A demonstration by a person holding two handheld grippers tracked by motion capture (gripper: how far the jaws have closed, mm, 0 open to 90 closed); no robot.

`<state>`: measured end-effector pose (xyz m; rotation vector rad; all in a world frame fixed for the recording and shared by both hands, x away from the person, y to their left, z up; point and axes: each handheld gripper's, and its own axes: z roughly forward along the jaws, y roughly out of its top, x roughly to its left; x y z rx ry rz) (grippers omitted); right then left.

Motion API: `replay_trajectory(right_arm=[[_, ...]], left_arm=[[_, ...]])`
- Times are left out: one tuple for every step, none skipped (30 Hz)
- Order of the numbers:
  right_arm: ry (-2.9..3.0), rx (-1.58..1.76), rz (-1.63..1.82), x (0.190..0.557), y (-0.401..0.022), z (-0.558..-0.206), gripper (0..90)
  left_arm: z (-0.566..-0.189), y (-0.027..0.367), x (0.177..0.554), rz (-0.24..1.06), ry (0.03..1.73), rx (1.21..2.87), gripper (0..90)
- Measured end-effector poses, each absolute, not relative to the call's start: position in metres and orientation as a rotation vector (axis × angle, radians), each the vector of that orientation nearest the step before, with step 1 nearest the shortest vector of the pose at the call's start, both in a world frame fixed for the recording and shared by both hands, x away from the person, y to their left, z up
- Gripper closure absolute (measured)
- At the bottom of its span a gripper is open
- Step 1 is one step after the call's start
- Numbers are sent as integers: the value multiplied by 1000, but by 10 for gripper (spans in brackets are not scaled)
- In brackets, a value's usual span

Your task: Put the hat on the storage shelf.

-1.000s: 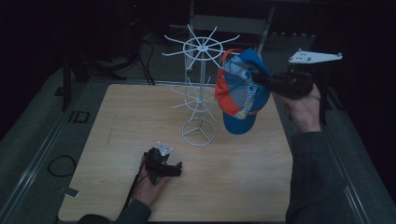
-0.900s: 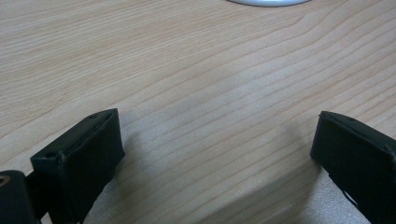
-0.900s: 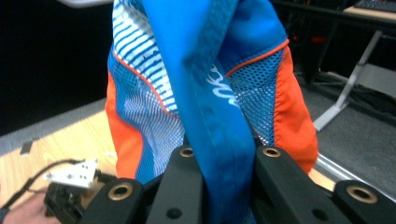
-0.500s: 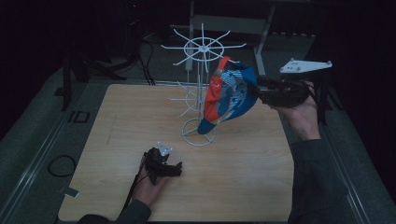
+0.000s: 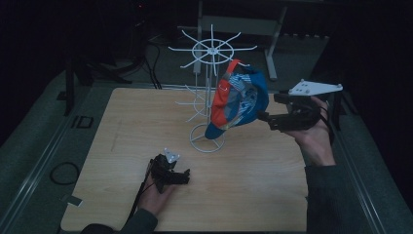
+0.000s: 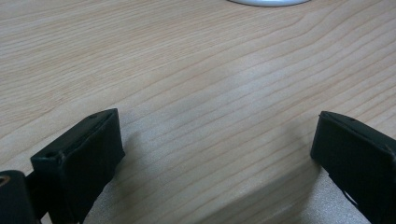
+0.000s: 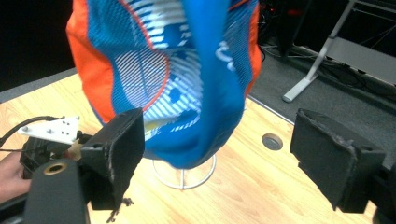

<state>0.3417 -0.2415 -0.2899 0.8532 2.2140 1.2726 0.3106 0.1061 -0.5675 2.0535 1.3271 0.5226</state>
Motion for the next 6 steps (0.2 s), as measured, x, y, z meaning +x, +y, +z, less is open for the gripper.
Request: replay_trajectory(right_arm=[[2213,852,1274,339,-241,-291,171],[2213,853,1279,338,-240,-291,169],[2204,852,1286,336,-240,-292,166],[2204,852,1286,336,-240,-292,166],[2202,850,1286,336,-240,-292,165],[2204,845,1282,336,-238,-292,153]], left_arm=[[-567,106,311,523,1327,2053,26],[-568,106,311,523,1327,2053,27],[-568,106,311,523,1327,2053,26],[-568,106,311,523,1327,2053,26],[-568,106,311,523,1328,2052,26],[-568,106,311,523,1328,2053,26]])
